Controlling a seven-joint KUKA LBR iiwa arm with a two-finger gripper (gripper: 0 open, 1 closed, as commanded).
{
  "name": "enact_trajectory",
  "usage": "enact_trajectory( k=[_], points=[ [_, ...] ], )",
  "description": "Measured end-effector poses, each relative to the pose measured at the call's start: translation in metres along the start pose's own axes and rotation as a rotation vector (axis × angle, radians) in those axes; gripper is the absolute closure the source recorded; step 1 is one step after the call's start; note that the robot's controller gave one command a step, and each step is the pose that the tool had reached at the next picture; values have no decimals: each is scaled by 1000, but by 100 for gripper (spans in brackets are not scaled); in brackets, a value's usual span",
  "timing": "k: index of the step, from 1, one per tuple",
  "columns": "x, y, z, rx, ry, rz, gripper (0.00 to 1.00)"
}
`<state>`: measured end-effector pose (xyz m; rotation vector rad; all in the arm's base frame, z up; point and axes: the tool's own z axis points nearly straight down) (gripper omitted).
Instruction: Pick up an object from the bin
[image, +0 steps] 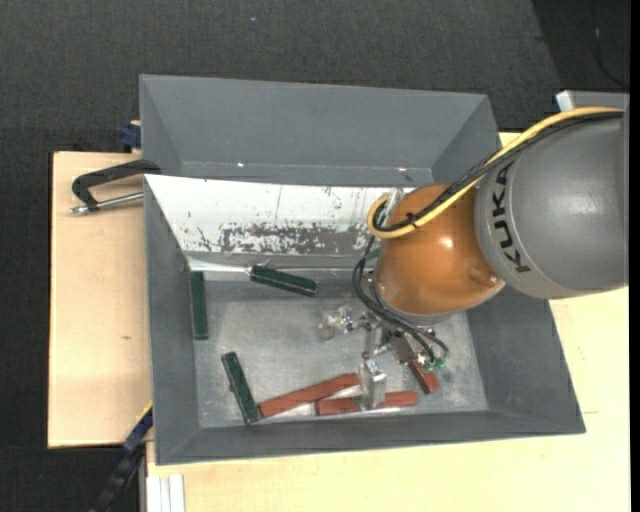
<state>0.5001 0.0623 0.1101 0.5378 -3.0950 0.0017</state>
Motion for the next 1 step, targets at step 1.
enact_trajectory(
  k=[1],
  points=[
    [-7,37,36,0,1,-164,100]
  ],
)
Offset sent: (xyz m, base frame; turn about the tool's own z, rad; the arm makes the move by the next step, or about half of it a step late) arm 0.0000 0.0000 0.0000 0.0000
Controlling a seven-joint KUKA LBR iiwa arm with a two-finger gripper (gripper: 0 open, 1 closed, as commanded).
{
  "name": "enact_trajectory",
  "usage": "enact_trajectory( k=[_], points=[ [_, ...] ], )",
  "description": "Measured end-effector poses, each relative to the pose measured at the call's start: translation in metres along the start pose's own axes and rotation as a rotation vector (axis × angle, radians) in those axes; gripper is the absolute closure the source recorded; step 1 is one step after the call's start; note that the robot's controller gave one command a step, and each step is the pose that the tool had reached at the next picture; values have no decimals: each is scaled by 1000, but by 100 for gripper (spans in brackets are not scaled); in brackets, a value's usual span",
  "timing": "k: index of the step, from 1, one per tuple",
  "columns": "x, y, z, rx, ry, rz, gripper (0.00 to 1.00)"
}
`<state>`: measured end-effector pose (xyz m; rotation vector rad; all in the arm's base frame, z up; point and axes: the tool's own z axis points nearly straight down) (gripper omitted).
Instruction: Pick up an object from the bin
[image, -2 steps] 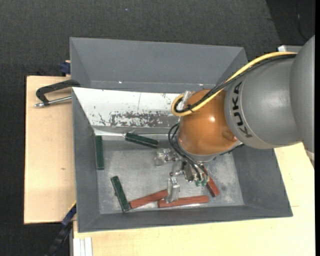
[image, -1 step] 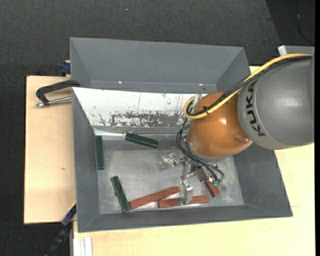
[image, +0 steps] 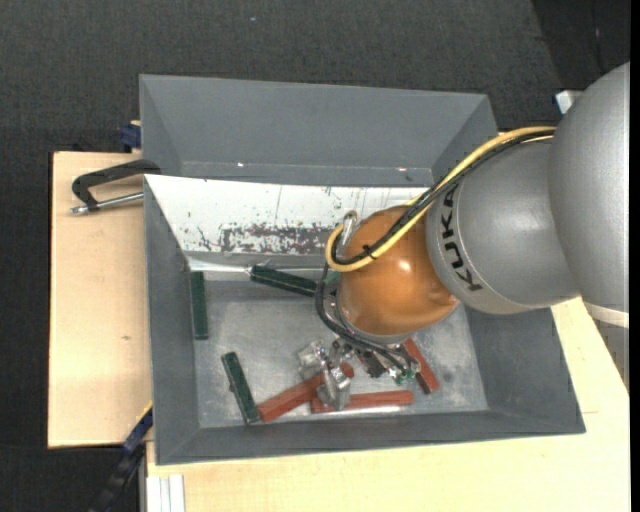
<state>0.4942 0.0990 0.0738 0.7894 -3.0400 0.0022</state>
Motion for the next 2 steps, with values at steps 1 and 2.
enact_trajectory(
  k=[1,2],
  points=[
    [0,0,0,0,0,1,100],
    [0,0,-2,-1,1,0,100]
  ],
)
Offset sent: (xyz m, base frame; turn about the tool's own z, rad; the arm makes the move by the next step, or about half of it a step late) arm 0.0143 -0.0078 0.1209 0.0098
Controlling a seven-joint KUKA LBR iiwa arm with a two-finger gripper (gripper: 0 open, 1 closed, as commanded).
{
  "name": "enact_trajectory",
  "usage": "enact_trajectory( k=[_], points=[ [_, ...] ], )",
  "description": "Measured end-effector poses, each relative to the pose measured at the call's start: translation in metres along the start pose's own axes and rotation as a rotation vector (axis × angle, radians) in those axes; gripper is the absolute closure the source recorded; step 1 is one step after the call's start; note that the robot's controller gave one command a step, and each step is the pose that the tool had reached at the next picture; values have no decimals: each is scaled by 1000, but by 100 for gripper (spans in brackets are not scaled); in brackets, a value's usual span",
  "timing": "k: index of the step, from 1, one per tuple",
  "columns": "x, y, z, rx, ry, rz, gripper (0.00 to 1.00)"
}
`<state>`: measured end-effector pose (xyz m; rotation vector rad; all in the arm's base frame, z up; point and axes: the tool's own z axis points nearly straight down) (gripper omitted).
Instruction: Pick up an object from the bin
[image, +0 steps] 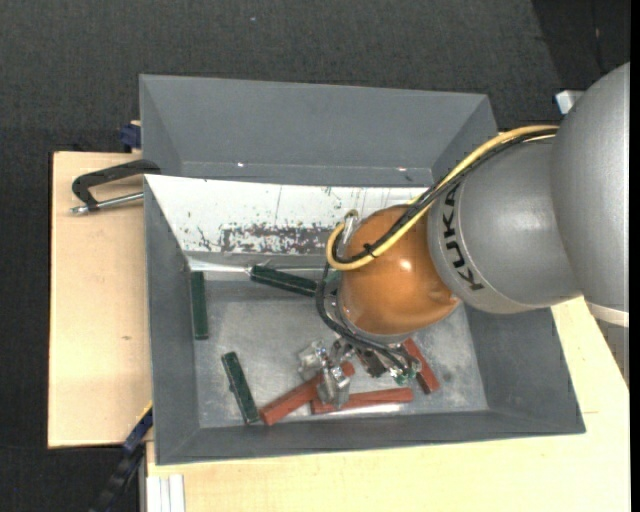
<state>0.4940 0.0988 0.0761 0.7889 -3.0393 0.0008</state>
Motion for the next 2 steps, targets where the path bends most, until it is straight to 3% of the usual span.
enact_trajectory(
  k=[1,2],
  points=[
    [-5,-4,-44,1,-11,-23,100],
    [21,-49,-241,6,-15,-103,100]
  ],
)
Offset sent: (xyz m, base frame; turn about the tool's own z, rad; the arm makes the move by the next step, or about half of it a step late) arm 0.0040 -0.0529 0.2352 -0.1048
